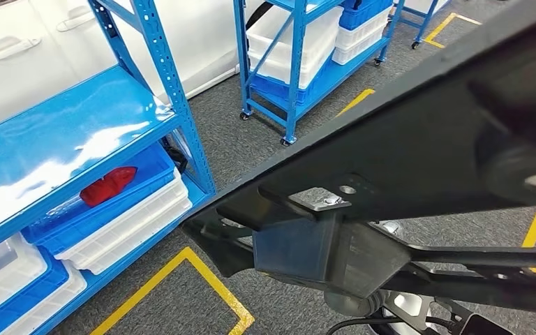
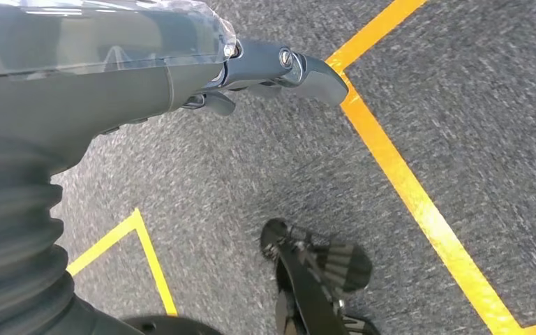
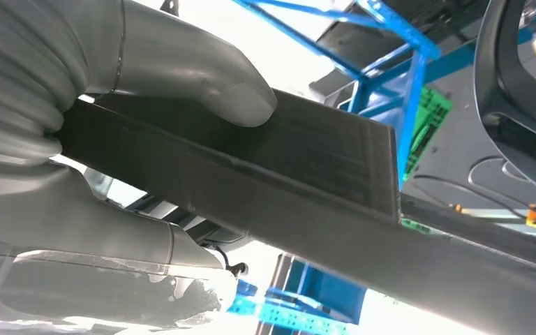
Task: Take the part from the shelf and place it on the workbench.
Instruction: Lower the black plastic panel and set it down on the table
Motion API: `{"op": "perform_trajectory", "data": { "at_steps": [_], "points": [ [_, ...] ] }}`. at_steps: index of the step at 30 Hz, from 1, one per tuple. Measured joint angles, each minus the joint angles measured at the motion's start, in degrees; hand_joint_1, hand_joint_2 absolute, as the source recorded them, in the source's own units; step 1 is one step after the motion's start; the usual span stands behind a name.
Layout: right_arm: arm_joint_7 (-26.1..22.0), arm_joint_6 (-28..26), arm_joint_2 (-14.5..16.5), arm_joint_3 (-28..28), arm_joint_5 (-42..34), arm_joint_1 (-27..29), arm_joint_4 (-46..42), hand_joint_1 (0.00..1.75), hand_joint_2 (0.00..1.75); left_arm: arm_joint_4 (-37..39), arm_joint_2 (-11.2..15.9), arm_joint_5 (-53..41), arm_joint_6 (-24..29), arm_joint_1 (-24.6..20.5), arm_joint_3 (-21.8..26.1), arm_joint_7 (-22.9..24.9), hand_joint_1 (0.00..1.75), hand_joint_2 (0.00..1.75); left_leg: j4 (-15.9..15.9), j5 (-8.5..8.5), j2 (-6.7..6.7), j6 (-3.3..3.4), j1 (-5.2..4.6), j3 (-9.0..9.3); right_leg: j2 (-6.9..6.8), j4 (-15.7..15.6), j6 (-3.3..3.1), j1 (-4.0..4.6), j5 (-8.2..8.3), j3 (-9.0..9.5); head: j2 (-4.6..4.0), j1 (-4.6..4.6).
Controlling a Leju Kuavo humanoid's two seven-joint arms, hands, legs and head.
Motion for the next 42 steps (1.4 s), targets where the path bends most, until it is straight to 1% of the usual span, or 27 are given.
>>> {"op": "perform_trajectory", "data": {
  "at_steps": [1,2,3,5,7,9,11,13,15,16,17,19,21,22,24,25,27,29,30,31,32,33,35,37,38,40,42],
  "points": [
    [0.0,-0.2,0.0,0.1,-0.1,-0.1,0.1,1.43,1.75,0.0,0.0,0.0,0.0,0.1,0.1,-0.1,0.00,1.75,0.5,0.58,-0.08,0.04,0.00,-0.34,0.79,0.1,0.02,0.04,0.04,-0.05,0.00,0.01],
    [0.0,-0.5,-0.1,0.3,-0.1,-0.3,0.3,1.43,1.75,0.0,0.0,-0.1,-0.1,0.1,0.2,-0.3,0.00,1.75,-1.6,2.32,-0.23,0.13,0.03,0.50,1.59,0.2,0.08,0.05,0.06,-0.05,0.00,0.01],
    [0.0,-0.8,-0.1,0.4,-0.2,-0.5,0.4,1.43,1.75,0.0,0.0,-0.1,-0.2,0.0,0.2,-0.4,0.00,1.75,-5.5,4.74,-0.85,0.26,0.11,2.21,2.38,0.3,0.17,0.04,0.07,-0.03,0.00,0.01],
    [0.0,-1.6,-0.1,0.9,-0.4,-0.9,0.5,1.43,1.75,0.0,0.0,-0.2,-0.4,-0.1,0.3,-0.5,0.00,1.75,-13.2,7.88,-3.82,0.54,0.38,5.54,3.79,0.6,0.61,0.07,0.14,-0.23,0.00,0.01],
    [0.1,-2.1,-0.1,1.3,-0.7,-1.3,0.6,1.43,1.75,0.0,0.0,-0.3,-0.5,-0.1,0.3,-0.4,0.00,1.75,-15.8,8.20,-5.60,0.85,0.41,6.56,5.08,0.7,1.36,-0.05,0.45,-0.77,0.00,0.00],
    [0.1,-2.3,-0.2,1.6,-0.8,-1.4,0.7,1.43,1.75,0.0,-0.1,-0.3,-0.5,-0.2,0.4,-0.3,0.00,1.75,-16.1,8.53,-4.39,1.44,0.39,6.61,6.34,0.6,2.20,-0.21,0.85,-1.22,0.00,-0.01],
    [0.1,-2.4,-0.2,1.7,-0.9,-1.7,0.7,1.43,1.75,0.0,-0.1,-0.3,-0.5,-0.4,0.4,-0.3,0.00,1.75,-16.6,9.04,-2.80,2.31,0.55,6.73,4.53,2.4,2.74,-0.01,-0.37,-2.27,0.00,0.01],
    [0.1,-2.5,-0.3,1.9,-1.0,-2.0,0.7,1.43,1.75,0.0,-0.2,-0.3,-0.5,-0.3,0.4,-0.3,0.00,1.75,-16.9,9.26,-1.10,2.84,0.40,6.70,0.70,8.9,3.00,0.13,-4.01,-5.35,0.00,0.02],
    [0.1,-2.5,-0.3,2.0,-1.0,-2.0,0.9,1.43,1.75,0.0,-0.2,-0.3,-0.5,-0.1,0.4,-0.3,0.00,1.75,-16.9,9.23,0.70,2.96,0.09,6.57,-1.02,16.3,3.22,-0.03,-7.02,-8.79,0.00,0.03],
    [0.1,-2.5,-0.4,2.0,-1.1,-2.0,1.0,1.43,1.75,0.0,-0.2,-0.3,-0.5,-0.1,0.4,-0.3,0.00,1.75,-16.9,9.19,1.56,2.97,-0.02,6.54,-1.31,17.7,3.25,-0.11,-7.12,-9.29,0.00,0.03],
    [0.1,-2.5,-0.4,2.1,-1.3,-2.1,1.1,1.43,1.75,0.0,-0.2,-0.3,-0.5,-0.1,0.4,-0.3,0.00,1.75,-16.9,9.15,2.33,2.93,-0.08,6.56,-1.56,16.6,3.21,-0.15,-6.17,-8.53,0.00,0.03],
    [0.1,-2.6,-0.4,2.4,-1.7,-2.5,1.4,1.43,1.75,0.0,-0.2,-0.3,-0.5,-0.3,0.4,-0.3,0.00,1.75,-16.8,8.97,3.56,2.69,-0.18,6.78,-3.30,8.6,2.78,0.02,-2.79,-3.92,0.00,0.03],
    [0.1,-2.9,-0.4,3.1,-2.2,-3.3,1.7,1.43,1.75,0.0,-0.2,-0.2,-0.6,-0.4,0.5,-0.3,0.00,1.75,-16.7,8.67,4.58,2.16,-0.45,6.96,-5.31,1.8,2.04,0.56,-0.97,-0.26,0.00,0.02],
    [0.1,-3.0,-0.4,3.4,-2.4,-3.6,1.8,1.43,1.75,0.0,-0.2,-0.1,-0.6,-0.4,0.5,-0.3,0.00,1.75,-16.7,8.56,5.10,1.87,-0.58,7.03,-5.71,0.6,1.70,0.83,-0.90,0.29,0.00,0.02],
    [0.1,-3.1,-0.4,4.1,-2.6,-3.8,2.0,1.43,1.75,0.0,-0.2,0.0,-0.7,-0.5,0.6,-0.2,0.00,1.75,-16.7,8.36,6.00,1.29,-0.64,7.22,-4.52,0.3,1.10,0.91,-0.77,0.12,0.00,0.02],
    [0.1,-3.2,-0.4,4.3,-2.6,-3.9,2.0,1.43,1.75,0.0,-0.2,0.0,-0.6,-0.6,0.6,-0.1,0.00,1.75,-16.4,7.99,5.50,0.98,-0.54,7.23,-3.93,0.1,0.78,0.78,-0.62,0.15,0.00,0.01],
    [0.1,-3.5,-0.3,4.9,-2.8,-4.2,2.1,1.43,1.75,0.0,-0.3,-0.1,-0.5,-0.6,0.6,0.0,0.00,1.75,-12.9,5.50,2.79,0.49,-0.26,5.86,-2.75,-0.3,0.13,0.41,-0.27,0.27,0.00,0.01],
    [0.1,-3.7,-0.2,5.3,-3.0,-4.4,2.3,1.43,1.75,0.0,-0.3,-0.5,-0.2,-0.3,0.6,0.0,0.00,1.75,-4.8,1.47,0.39,0.20,-0.11,2.16,-1.42,-0.3,-0.17,0.41,-0.17,0.17,0.00,-0.01],
    [0.1,-3.8,-0.2,5.5,-3.1,-4.4,2.4,1.43,1.75,0.0,-0.3,-0.7,0.0,-0.2,0.6,0.0,0.00,1.75,-1.1,0.15,0.07,0.11,-0.11,0.29,-0.62,-0.3,-0.22,0.45,-0.15,0.12,0.00,-0.01],
    [0.1,-3.9,-0.2,5.6,-3.1,-4.4,2.5,1.43,1.75,0.0,-0.3,-0.8,0.1,0.0,0.6,0.0,0.00,1.75,0.9,0.00,-0.04,0.07,-0.10,-0.81,0.20,-0.2,-0.23,0.46,-0.15,0.10,0.00,-0.01],
    [0.1,-3.9,-0.2,5.7,-3.1,-4.4,2.6,1.43,1.75,0.0,-0.3,-0.7,0.3,0.0,0.6,0.0,0.00,1.75,0.5,1.06,-0.10,0.09,-0.09,-0.83,1.02,-0.1,-0.21,0.46,-0.15,0.13,0.00,-0.01],
    [0.1,-3.9,-0.2,5.7,-3.1,-4.3,2.6,1.43,1.75,0.0,-0.3,-0.6,0.4,0.0,0.6,0.0,0.00,1.75,-2.3,3.14,-0.34,0.15,-0.04,0.30,1.83,0.0,-0.16,0.42,-0.17,0.20,0.00,-0.01],
    [0.1,-3.6,-0.2,5.8,-3.1,-4.3,2.7,1.43,1.75,0.0,-0.3,-0.3,0.6,-0.1,0.7,0.1,0.00,1.75,-10.5,7.36,-2.71,0.29,0.24,3.80,3.30,0.3,0.14,0.43,-0.26,0.21,0.00,-0.01],
    [0.1,-3.1,0.0,5.8,-3.1,-4.3,2.8,1.43,1.75,0.0,-0.4,0.0,0.8,-0.1,0.8,0.1,0.00,1.75,-15.1,8.77,-5.28,0.51,0.47,5.67,4.69,0.6,0.79,0.40,-0.18,-0.28,0.00,0.00],
    [0.1,-2.9,0.0,5.8,-3.1,-4.3,2.9,1.43,1.75,0.0,-0.4,0.1,0.8,0.0,0.9,0.1,0.00,1.75,-15.6,8.60,-5.70,0.72,0.43,5.81,5.41,0.7,1.20,0.31,-0.02,-0.61,0.00,0.00],
    [0.1,-2.4,0.1,5.8,-3.0,-4.1,3.0,1.43,1.75,0.0,-0.5,0.3,0.8,-0.1,1.0,-0.1,0.00,1.75,-15.9,8.89,-4.34,1.40,0.43,5.89,6.20,0.8,1.96,0.17,0.16,-1.12,0.00,0.01],
    [0.1,-1.8,0.1,5.8,-2.6,-3.9,3.2,1.43,1.75,0.0,-0.7,0.3,0.8,-0.1,1.1,-0.6,0.00,1.75,-16.4,9.27,-2.69,2.35,0.48,6.05,3.66,3.6,2.38,0.32,-1.60,-2.58,0.00,0.01]
  ]
}}
